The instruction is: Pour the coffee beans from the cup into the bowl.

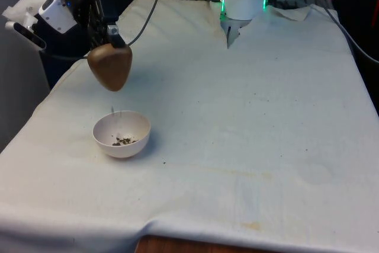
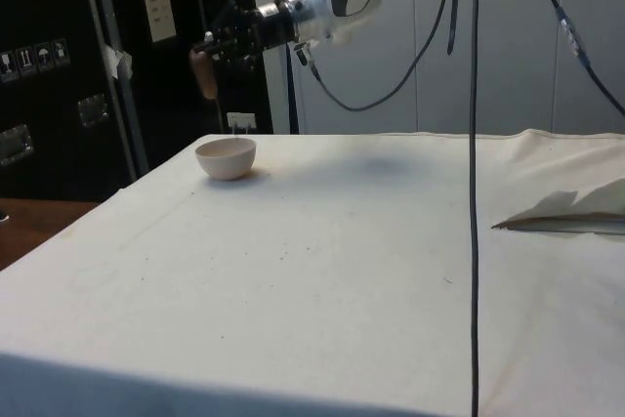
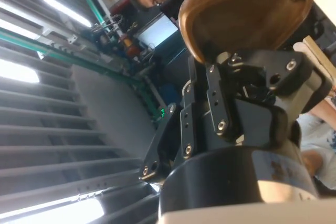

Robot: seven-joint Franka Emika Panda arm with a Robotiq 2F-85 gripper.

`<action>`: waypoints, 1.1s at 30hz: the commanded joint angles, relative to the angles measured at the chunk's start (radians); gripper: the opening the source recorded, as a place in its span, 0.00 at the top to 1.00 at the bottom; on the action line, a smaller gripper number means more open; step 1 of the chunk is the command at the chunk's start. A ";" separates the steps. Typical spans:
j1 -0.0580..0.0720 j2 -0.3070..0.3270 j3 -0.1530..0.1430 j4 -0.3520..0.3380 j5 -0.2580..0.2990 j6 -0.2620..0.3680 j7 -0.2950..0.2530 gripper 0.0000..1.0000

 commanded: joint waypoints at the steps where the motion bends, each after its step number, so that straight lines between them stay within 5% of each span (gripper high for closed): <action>1: -0.004 0.001 0.004 0.001 0.012 -0.006 0.000 1.00; 33: -0.010 0.009 -0.008 -0.038 0.129 -0.140 -0.019 1.00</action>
